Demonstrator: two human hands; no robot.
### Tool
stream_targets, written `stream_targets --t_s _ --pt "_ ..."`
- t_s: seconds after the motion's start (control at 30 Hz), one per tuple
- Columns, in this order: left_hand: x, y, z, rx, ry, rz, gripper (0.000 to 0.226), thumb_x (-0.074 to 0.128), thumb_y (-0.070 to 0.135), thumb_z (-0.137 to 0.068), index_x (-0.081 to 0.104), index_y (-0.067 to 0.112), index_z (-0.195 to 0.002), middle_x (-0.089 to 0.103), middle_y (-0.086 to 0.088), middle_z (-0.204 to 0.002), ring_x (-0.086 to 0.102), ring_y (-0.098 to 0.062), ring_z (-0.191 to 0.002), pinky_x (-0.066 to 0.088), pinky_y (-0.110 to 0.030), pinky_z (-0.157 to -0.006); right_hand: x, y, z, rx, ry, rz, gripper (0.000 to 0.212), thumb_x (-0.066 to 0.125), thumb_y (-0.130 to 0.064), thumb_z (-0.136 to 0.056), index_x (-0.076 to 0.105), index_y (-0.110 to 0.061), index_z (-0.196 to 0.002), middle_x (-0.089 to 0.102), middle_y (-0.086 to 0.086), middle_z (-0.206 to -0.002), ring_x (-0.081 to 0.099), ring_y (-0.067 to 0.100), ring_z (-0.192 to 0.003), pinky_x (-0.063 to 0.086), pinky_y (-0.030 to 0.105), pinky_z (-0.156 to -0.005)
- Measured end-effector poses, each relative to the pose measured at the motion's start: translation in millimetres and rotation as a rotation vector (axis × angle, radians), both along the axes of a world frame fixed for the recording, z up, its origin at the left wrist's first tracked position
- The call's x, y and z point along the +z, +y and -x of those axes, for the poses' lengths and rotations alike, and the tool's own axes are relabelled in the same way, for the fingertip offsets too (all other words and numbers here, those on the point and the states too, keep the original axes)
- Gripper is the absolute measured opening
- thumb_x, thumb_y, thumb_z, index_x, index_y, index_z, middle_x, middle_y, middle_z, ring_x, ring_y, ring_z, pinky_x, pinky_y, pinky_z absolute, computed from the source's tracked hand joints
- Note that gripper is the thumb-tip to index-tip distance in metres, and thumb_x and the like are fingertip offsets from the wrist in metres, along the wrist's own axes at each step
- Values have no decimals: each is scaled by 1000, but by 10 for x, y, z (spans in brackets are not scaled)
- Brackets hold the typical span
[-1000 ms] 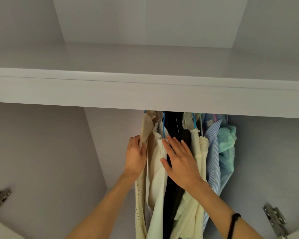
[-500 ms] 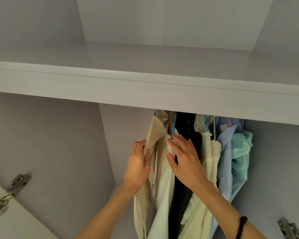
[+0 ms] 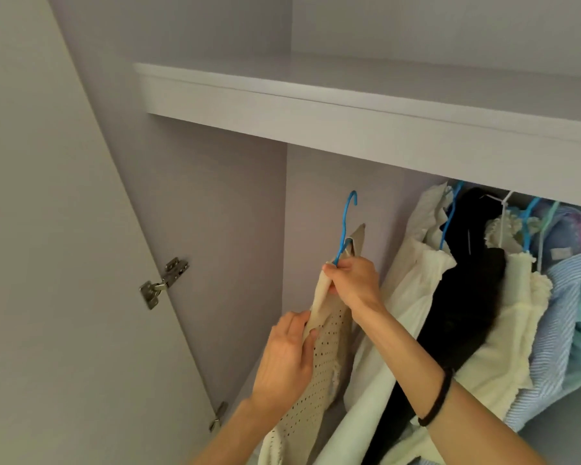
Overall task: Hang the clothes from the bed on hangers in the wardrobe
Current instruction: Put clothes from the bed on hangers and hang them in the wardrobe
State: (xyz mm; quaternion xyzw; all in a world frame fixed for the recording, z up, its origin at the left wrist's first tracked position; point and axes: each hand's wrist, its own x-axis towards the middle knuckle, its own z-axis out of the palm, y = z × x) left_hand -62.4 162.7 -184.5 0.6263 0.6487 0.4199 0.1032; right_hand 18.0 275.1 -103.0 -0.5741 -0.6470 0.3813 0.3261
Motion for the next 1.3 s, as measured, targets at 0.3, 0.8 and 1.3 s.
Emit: stream_targets --t_s 0.3,0.8,1.3 --pt "139 -375 594 -78 153 -28 43 29 40 -96 63 20 -110 57 7 -91 52 -7 -84 47 -28 -76 -138 -284 64 77 -102 142 25 51 -12 -83 63 10 -86 62 15 -72 53 21 -65 51 38 -68" --pt "41 -678 1037 249 429 118 42 26 35 -96 50 15 -124 57 -10 -121 57 -31 -110 46 -45 -89 -296 -671 -171 579 -329 -202 18 37 -9 -97 53 -11 -102 47 -5 -96 48 14 -88 34 24 -71" --pt "-118 -2784 847 865 365 124 49 23 49 -97 58 15 -96 52 5 -85 50 -11 -77 41 -25 -64 -262 -1663 733 1357 -202 -449 19 37 -18 -99 55 -13 -104 43 -10 -93 50 11 -84 41 30 -76"
